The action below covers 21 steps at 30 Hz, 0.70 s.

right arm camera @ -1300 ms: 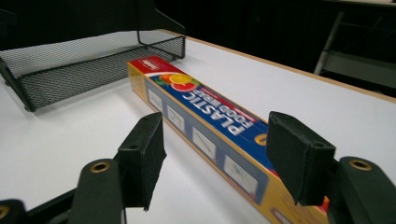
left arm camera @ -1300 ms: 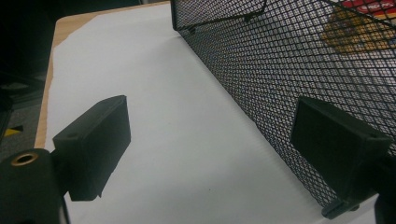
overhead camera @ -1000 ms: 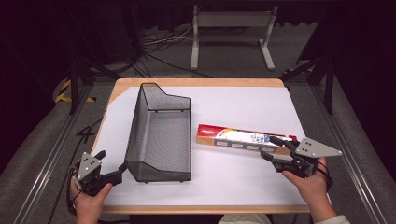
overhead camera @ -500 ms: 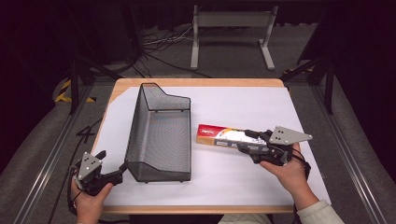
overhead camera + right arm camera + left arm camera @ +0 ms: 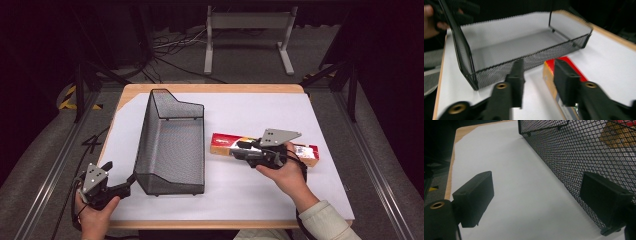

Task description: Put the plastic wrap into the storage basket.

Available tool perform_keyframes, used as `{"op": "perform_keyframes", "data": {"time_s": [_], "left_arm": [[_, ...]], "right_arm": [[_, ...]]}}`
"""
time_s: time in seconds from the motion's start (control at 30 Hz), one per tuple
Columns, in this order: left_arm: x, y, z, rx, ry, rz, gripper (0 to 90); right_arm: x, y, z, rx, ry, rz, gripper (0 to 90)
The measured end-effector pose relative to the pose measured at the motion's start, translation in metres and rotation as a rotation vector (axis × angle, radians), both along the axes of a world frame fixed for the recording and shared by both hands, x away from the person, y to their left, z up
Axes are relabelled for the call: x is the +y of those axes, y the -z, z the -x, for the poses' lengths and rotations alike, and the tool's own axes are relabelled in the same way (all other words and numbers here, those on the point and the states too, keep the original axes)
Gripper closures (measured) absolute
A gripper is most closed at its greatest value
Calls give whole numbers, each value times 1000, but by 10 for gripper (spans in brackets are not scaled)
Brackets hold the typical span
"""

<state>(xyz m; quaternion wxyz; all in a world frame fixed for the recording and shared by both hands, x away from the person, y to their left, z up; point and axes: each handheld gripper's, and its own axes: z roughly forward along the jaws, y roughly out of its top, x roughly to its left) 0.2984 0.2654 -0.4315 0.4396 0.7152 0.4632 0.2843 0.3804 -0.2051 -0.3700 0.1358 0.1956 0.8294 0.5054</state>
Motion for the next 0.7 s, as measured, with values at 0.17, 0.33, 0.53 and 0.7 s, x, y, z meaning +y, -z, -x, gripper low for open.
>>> {"op": "perform_keyframes", "data": {"time_s": [0.17, 0.33, 0.53, 0.7], "left_arm": [[0, 0, 0, 0, 0, -1, 130], [1, 1, 0, 1, -1, -1, 130], [1, 0, 0, 1, -5, -3, 130], [1, 1, 0, -1, -5, -4, 130]], "right_arm": [[15, 10, -12, 32, -15, 103, 871], [24, 18, -23, 68, -11, 153, 900], [32, 28, -31, 88, -5, 201, 900], [39, 36, -35, 91, 3, 247, 900]]}}
